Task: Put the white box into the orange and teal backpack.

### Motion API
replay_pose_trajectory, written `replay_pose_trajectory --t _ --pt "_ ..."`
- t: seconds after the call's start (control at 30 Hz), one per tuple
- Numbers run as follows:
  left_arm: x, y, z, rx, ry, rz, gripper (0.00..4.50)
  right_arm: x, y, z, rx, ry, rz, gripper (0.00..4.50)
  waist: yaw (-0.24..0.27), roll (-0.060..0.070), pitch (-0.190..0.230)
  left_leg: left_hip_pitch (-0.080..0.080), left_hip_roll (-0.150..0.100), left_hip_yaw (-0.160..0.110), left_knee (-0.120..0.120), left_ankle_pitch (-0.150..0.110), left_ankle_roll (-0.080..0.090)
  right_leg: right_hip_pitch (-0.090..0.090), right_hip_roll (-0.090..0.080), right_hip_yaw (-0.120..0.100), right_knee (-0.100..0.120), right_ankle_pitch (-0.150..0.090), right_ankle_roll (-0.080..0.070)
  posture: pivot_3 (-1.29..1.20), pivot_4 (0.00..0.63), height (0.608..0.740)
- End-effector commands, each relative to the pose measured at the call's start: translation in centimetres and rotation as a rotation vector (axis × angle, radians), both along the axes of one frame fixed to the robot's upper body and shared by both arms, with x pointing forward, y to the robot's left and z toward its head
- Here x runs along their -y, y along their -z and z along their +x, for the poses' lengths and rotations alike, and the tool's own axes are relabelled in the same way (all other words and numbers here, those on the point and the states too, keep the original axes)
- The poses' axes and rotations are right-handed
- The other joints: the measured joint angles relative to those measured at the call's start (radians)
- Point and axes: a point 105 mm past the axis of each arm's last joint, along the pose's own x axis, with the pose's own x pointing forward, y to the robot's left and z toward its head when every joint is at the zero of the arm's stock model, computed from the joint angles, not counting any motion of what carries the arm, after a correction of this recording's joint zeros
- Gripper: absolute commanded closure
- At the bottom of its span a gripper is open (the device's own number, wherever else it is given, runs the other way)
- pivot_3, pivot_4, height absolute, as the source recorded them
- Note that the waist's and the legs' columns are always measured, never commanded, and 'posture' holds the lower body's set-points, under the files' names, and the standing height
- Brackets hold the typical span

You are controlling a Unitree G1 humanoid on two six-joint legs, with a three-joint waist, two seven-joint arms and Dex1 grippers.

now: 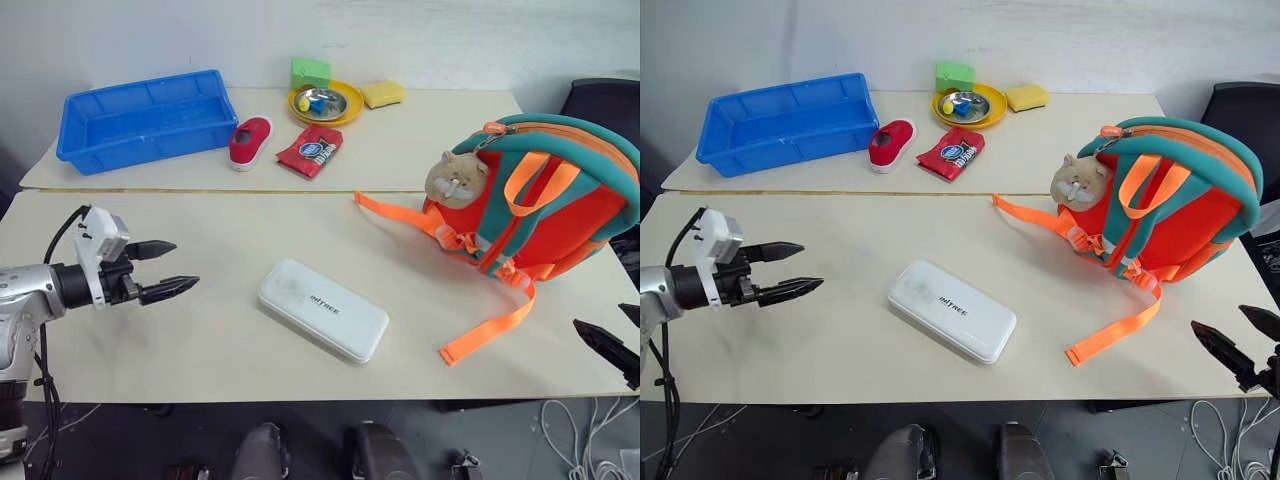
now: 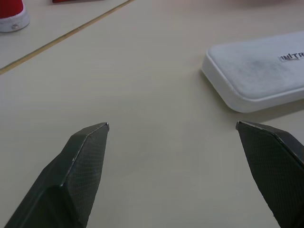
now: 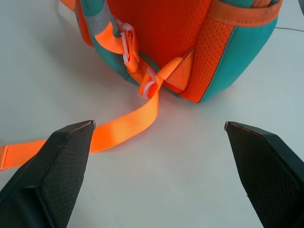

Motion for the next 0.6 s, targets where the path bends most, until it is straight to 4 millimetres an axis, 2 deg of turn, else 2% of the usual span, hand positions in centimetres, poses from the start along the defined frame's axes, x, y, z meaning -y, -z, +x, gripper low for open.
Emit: replay_pose_trajectory --t 0.03,0.3,0.37,0.43,0.53,0.6 --pt "0.1 0.0 0.0 0.031 0.024 0.046 0.0 0.0 -1.1 -0.2 0.038 0.004 -0.031 0.03 0.0 0.0 0.0 0.0 0.0 0.0 0.0 0.0 0.0 0.0 0.0 0.0 0.0 0.0 0.0 0.0 0.15 0.74" --pt "0.5 -0.2 0.5 0.012 0.024 0.025 0.0 -0.2 -1.4 -0.1 0.029 0.001 -0.069 0.03 0.0 0.0 0.0 0.0 0.0 0.0 0.0 0.0 0.0 0.0 0.0 0.0 0.0 0.0 0.0 0.0 0.15 0.74" --pt "0.9 -0.2 0.9 0.012 0.038 0.038 0.0 -0.9 -1.6 0.2 0.021 -0.023 -0.083 0.03 0.0 0.0 0.0 0.0 0.0 0.0 0.0 0.0 0.0 0.0 0.0 0.0 0.0 0.0 0.0 0.0 0.15 0.74" --pt "1.6 0.0 1.2 0.011 0.083 0.063 0.0 -2.8 -1.5 0.5 -0.004 -0.116 -0.113 0.03 0.0 0.0 0.0 0.0 0.0 0.0 0.0 0.0 0.0 0.0 0.0 0.0 0.0 0.0 0.0 0.0 0.15 0.74" --pt "2.0 0.7 2.0 0.005 0.122 0.125 0.0 -5.7 -0.7 0.4 -0.055 -0.256 -0.138 0.59 0.001 0.0 0.0 0.0 0.0 0.0 0.0 0.0 0.0 0.0 0.0 0.0 0.0 0.0 0.0 0.0 0.15 0.74" --pt "2.1 1.4 2.9 0.004 0.133 0.169 0.6 -7.5 -0.1 0.6 -0.083 -0.343 -0.148 1.3 0.001 0.0 0.0 0.0 0.0 0.0 0.0 0.0 0.0 0.0 0.001 0.0 0.0 0.0 0.0 0.0 0.15 0.74"
